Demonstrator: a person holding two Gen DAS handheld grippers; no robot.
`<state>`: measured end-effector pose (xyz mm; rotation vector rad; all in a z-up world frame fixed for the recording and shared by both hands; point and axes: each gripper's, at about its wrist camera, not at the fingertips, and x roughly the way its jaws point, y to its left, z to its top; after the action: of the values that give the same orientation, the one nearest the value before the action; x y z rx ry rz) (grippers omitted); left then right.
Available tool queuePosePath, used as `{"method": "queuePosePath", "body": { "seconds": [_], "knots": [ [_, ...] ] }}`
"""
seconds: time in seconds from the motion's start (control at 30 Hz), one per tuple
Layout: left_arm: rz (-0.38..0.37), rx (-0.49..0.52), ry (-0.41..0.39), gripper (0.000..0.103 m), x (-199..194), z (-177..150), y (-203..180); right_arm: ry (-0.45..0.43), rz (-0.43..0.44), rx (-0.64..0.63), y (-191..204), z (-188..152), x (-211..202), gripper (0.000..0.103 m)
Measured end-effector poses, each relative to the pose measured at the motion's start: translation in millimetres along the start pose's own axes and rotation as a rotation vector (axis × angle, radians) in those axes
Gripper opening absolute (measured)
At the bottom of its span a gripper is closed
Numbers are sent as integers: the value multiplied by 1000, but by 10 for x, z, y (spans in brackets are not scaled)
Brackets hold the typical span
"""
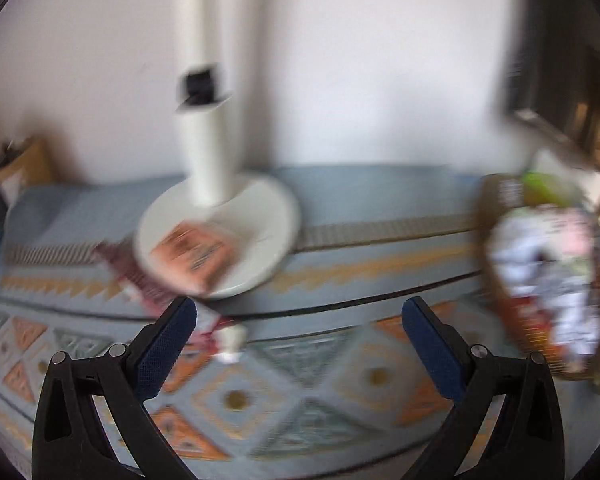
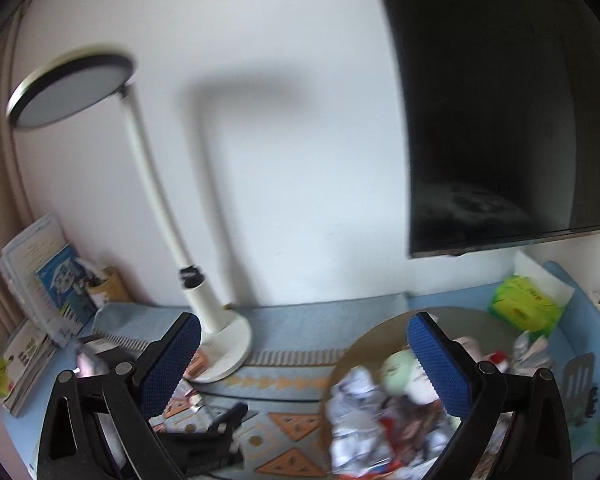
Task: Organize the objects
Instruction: 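Move both grippers back to the boxes near the lamp, then grasp the maroon snack box with the left gripper while the right grasps the orange box on the lamp base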
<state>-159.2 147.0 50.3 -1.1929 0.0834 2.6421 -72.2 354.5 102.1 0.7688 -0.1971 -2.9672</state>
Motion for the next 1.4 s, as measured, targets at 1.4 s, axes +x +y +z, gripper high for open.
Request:
{"method": "queuePosePath", "body": {
  "seconds": [1.4],
  "knots": [
    [163,-132,93,103,373,-112,1442,337,92,-254,1222,-949,2527,102]
  ]
}}
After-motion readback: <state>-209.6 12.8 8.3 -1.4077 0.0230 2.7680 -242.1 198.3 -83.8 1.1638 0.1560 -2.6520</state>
